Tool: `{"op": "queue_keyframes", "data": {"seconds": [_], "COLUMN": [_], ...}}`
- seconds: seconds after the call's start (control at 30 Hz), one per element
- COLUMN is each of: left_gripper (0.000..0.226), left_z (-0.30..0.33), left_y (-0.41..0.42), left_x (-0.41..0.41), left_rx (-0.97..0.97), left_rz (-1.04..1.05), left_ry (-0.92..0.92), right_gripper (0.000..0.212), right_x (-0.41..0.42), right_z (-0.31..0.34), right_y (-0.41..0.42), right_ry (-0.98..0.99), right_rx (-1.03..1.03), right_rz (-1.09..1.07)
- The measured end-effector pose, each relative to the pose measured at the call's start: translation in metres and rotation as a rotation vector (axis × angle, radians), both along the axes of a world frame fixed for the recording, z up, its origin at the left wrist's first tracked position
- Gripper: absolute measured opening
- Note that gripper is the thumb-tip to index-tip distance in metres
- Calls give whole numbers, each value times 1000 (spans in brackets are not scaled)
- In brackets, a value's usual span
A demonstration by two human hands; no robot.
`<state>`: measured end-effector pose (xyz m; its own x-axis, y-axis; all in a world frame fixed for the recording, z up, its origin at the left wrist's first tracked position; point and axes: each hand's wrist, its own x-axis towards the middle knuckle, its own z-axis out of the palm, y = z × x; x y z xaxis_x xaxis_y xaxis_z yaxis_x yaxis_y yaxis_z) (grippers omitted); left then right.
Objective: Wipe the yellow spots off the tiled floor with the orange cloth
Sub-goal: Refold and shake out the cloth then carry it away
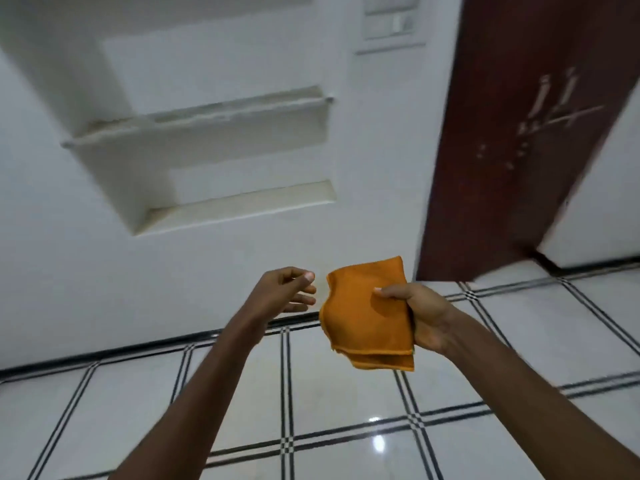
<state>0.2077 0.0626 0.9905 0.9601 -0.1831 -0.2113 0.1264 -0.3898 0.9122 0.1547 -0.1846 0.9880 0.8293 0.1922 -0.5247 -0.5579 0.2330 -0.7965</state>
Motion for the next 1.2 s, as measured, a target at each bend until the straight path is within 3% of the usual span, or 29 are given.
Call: {"op": "queue_keyframes", "data": {"seconds": [0.3,0.53,0.67,0.97,1.2], "left_gripper": [27,34,46,51,50], "left_z": [-18,-43,-51,-121,-233], "left_y": [-396,-675,-821,-1105,-1313], "left_x": [-43,-95,-132,-199,-221], "left_rx": [-164,-280,-298,-182,101], "left_rz": [-437,-641,-781,-1077,-1157], "left_ry": [68,192,370,502,539], "right_gripper": [32,32,50,55,64], "right_x": [-139,-246,-308,-408,-431], "right_z": [-10,-17,-24,-95,-207], "right_y": [-331,-564,-681,-902,-1081], "right_ry": [-56,-64,-23,45,266], "right_rx": [24,-45,-60,-29,81], "right_rz": [-625,-902,-1057,-1385,-1567]}}
